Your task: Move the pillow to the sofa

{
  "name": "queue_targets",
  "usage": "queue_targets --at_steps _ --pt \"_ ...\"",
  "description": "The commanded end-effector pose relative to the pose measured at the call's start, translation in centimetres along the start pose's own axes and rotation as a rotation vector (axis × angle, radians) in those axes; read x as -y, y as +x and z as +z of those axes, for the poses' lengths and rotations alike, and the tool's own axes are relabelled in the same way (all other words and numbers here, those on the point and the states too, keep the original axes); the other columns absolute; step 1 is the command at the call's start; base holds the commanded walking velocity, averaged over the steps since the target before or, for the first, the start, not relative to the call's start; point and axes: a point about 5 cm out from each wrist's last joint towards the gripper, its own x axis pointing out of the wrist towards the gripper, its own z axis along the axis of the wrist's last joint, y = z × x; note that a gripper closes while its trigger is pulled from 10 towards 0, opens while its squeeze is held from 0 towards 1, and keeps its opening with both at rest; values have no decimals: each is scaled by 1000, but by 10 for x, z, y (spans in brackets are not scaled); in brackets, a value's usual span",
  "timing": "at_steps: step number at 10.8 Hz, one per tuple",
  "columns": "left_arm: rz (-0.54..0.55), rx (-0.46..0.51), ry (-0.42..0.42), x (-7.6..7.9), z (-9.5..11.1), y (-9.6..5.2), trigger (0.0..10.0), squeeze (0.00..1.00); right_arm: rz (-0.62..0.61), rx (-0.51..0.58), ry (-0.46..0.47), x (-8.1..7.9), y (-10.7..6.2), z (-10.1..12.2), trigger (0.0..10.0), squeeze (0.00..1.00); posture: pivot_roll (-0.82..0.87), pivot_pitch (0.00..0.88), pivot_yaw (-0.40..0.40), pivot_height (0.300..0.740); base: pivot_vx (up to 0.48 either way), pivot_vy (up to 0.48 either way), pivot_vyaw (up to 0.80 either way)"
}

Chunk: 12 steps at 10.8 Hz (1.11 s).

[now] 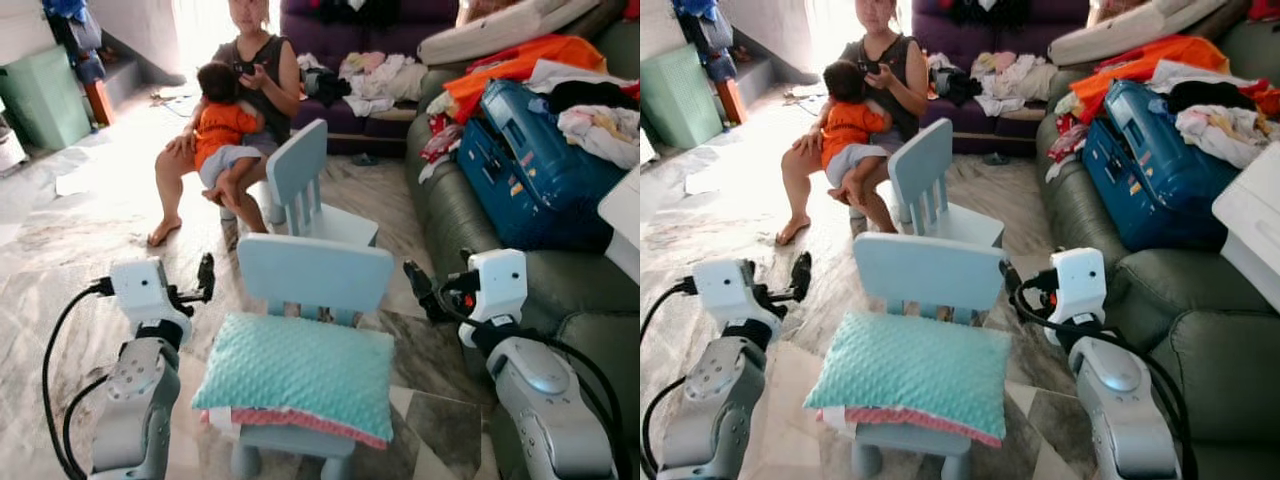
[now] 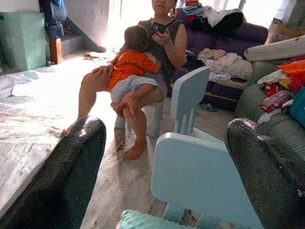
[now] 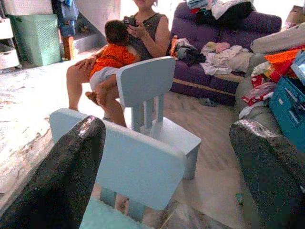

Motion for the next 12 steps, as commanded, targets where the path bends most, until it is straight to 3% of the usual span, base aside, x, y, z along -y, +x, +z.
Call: queue_targets --at_steps 1,5,12 --pt "-15 17 2 1 4 0 10000 0 -3 15 -8 1 0 5 10000 0 -127 0 -44 740 326 0 0" --pt "-21 12 -10 2 3 0 10000 0 -3 13 -11 2 0 5 10000 0 -127 0 -44 740 307 0 0" --pt "-30 -8 3 4 -4 -4 10000 0 -25 -14 1 3 -2 1 10000 0 -127 0 -39 740 0 0 0"
